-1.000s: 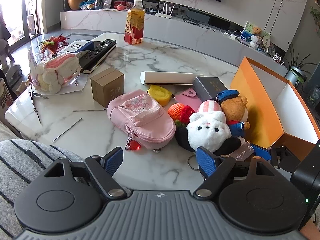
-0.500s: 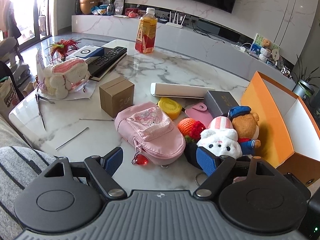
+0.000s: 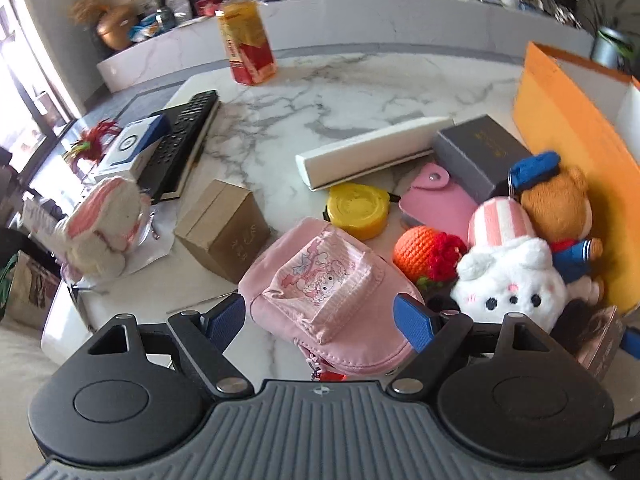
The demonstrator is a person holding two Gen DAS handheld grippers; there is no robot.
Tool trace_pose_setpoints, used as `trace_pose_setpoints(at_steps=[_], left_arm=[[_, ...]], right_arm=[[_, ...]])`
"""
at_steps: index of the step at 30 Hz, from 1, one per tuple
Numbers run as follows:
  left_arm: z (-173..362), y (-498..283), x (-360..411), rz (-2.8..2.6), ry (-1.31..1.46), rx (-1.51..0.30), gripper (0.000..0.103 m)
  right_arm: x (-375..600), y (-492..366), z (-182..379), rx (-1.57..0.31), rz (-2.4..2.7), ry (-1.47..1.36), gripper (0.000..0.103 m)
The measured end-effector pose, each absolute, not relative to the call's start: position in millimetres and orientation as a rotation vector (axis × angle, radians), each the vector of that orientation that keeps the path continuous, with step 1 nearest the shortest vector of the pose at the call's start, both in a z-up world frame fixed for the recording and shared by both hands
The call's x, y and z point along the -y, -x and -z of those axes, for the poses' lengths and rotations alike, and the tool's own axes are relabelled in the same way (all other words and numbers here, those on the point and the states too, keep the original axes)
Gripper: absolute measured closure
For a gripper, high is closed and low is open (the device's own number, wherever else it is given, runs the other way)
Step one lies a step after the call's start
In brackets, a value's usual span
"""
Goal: Organize objects
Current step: 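Grasp the pink backpack with the left tool while the right tool lifts the PHOTO CARD box, then carry the PHOTO CARD box over the orange box with the right tool while the left tool lifts the backpack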
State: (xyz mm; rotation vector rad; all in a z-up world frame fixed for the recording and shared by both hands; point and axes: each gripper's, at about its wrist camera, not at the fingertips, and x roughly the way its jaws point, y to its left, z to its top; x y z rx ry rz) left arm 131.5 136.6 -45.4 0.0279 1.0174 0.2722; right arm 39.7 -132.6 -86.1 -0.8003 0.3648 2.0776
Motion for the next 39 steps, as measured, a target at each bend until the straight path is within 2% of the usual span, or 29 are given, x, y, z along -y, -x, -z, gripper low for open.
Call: trace_pose_setpoints(at_steps=[4,6,8,10,12,13,19,27,39], left_arm=[[58,-141,-147,-0.291,0.067,-1.045,0.008],[57,-141,-145,-0.312,0.045,-0.996,0.029],[52,-139,-137,-0.294,-0.032,-0.950,0.035],[51,-139,-132,-0.223,-0.049,-0.943,0.046],[57,-144,-130,-0.176,-0.043,-0.986,0.073],[62,-146,-129,-0.192,-0.061,-1.001,0.079],[66,-142,-133,-0.226,-0.002,-0.999,0.087],[58,-112,-134,-0.326,0.111,-0.998,0.090],[52,-77,-114,-0.368,0.134,-0.942,0.091]], right_arm=[[128,-44,86,-0.431,-2.078,0.790,0.012],[128,-44,86,-0.430,-2.081,0.783,0.013],[129,-44,87,-0.433,-2.095,0.773,0.013],[130,-42,87,-0.417,-2.097,0.781,0.013],[131,-43,87,-0.416,-2.100,0.778,0.013],[131,-43,87,-0.418,-2.101,0.777,0.013],[132,-45,87,-0.420,-2.106,0.774,0.013],[133,-47,87,-0.414,-2.100,0.773,0.013],[146,-49,82,-0.362,-2.101,0.739,0.013]])
